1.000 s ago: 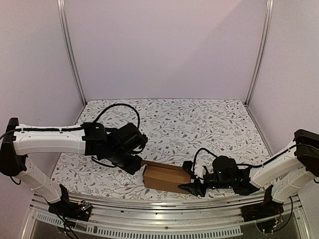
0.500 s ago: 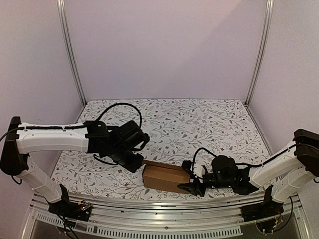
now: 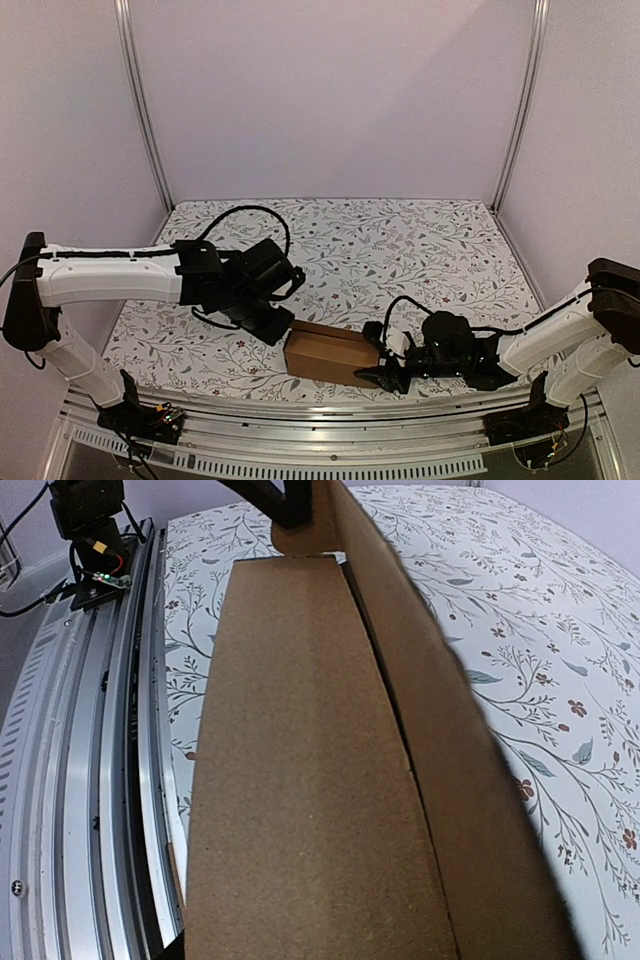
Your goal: Fold the paper box
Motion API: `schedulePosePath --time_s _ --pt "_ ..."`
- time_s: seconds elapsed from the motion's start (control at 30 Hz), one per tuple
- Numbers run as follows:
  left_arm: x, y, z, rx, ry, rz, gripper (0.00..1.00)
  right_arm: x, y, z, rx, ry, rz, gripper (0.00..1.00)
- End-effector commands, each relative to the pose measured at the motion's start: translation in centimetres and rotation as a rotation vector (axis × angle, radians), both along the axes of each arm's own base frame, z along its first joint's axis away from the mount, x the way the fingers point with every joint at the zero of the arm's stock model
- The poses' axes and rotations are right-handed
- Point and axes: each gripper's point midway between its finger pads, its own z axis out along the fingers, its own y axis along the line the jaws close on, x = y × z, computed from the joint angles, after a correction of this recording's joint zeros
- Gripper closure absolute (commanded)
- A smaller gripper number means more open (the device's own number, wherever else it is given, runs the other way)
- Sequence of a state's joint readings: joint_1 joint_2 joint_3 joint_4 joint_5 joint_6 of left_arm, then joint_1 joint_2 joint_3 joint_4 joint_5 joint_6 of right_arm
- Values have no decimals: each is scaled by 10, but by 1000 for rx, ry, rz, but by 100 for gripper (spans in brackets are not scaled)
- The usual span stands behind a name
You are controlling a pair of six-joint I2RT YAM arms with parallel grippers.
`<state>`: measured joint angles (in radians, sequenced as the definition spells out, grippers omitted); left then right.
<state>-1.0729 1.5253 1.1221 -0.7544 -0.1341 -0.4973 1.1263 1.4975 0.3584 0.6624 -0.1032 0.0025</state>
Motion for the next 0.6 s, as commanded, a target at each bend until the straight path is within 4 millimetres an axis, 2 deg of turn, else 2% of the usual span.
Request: schedulePosePath --time_s 0.0,0.23,0.57 --pt "8 -7 12 -29 -10 1 100 -6 -5 -24 -87 45 1 56" --pt "2 -20 29 -95 41 -5 100 -4 -2 -26 -136 -40 -4 55" --pt "-18 -32 20 -151 208 30 100 8 5 -33 -173 -67 -95 56"
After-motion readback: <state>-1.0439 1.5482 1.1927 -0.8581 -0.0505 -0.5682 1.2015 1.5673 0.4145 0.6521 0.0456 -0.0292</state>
